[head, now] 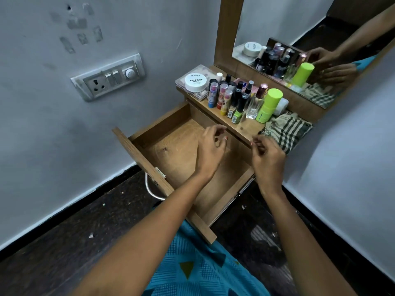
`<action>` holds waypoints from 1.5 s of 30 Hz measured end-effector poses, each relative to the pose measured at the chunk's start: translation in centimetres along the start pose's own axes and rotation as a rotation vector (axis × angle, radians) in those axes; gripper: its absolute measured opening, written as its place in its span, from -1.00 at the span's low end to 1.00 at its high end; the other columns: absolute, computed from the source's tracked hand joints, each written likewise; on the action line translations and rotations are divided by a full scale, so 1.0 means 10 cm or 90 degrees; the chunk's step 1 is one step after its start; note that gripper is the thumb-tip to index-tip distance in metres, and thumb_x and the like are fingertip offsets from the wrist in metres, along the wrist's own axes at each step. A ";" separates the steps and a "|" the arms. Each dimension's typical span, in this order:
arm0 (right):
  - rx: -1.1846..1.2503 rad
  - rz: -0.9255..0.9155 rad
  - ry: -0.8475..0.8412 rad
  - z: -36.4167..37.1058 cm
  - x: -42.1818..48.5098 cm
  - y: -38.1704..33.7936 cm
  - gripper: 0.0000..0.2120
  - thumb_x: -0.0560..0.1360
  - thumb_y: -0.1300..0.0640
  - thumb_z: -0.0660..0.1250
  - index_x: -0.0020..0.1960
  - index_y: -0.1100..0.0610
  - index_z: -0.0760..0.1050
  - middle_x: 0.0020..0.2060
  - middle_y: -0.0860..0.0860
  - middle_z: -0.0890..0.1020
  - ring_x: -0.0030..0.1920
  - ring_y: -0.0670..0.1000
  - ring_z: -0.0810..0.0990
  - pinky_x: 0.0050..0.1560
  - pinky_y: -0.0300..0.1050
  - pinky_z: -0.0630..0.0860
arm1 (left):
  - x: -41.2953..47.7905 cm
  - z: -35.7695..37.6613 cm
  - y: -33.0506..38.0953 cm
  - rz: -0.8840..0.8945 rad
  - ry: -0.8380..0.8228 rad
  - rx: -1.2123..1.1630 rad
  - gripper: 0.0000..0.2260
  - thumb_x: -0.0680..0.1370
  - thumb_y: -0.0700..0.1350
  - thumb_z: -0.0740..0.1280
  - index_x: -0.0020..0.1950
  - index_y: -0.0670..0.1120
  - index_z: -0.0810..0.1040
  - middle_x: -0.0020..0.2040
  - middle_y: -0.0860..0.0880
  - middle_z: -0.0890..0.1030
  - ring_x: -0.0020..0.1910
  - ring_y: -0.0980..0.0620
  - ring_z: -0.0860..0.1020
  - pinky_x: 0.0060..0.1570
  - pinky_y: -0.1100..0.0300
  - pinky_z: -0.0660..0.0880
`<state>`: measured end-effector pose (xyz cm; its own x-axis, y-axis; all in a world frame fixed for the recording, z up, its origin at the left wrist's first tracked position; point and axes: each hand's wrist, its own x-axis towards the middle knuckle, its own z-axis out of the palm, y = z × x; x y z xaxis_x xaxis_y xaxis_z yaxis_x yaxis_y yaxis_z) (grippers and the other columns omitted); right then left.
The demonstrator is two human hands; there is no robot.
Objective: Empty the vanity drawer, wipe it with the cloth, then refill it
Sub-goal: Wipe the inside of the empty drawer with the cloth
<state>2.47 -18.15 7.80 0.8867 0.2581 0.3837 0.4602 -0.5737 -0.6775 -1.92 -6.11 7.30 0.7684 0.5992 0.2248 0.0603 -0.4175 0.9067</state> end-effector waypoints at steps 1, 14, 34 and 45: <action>0.004 0.011 0.005 -0.04 0.00 0.02 -0.77 0.47 0.31 0.32 0.12 0.29 0.52 0.00 0.16 0.62 -0.04 0.06 0.60 0.02 -0.12 0.56 | -0.02 0.05 0.05 0.002 -0.011 -0.003 -0.79 0.50 -0.29 0.30 0.13 -0.17 0.52 0.07 -0.10 0.55 0.01 0.15 0.48 -0.02 0.50 0.40; 0.013 0.258 0.134 -0.29 0.43 0.42 -0.70 0.44 0.20 0.36 0.16 0.23 0.49 0.18 0.19 0.44 0.18 0.16 0.45 0.20 -0.07 0.41 | 0.07 0.68 0.42 -0.038 -0.131 0.067 -0.66 0.54 -0.16 0.28 0.29 -0.23 0.41 0.25 -0.15 0.49 0.25 -0.02 0.44 0.22 0.35 0.28; 0.269 0.586 0.128 -0.38 0.48 0.58 -0.69 0.29 0.22 0.50 -0.34 0.03 0.35 -0.21 0.04 0.57 -0.22 -0.02 0.54 -0.15 -0.23 0.48 | 0.01 0.88 0.55 -0.162 -0.133 0.092 -0.72 0.46 -0.12 0.37 0.10 -0.22 0.46 0.04 -0.17 0.59 0.03 -0.10 0.53 0.01 0.08 0.49; 0.426 0.632 0.022 -0.49 -0.11 0.22 -0.67 0.40 0.36 0.35 0.10 0.13 0.39 0.03 0.08 0.57 -0.11 -0.03 0.57 -0.09 -0.17 0.55 | -0.43 0.49 0.43 -0.481 -0.140 -0.363 -0.76 0.44 -0.28 0.33 -0.14 0.00 0.33 -0.09 -0.07 0.49 -0.17 0.05 0.49 -0.26 0.25 0.48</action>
<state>2.33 -23.49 8.95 0.8712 -0.0956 -0.4816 -0.4829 0.0109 -0.8756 -1.83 -13.84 8.48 0.7596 0.4083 -0.5063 0.3132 0.4527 0.8349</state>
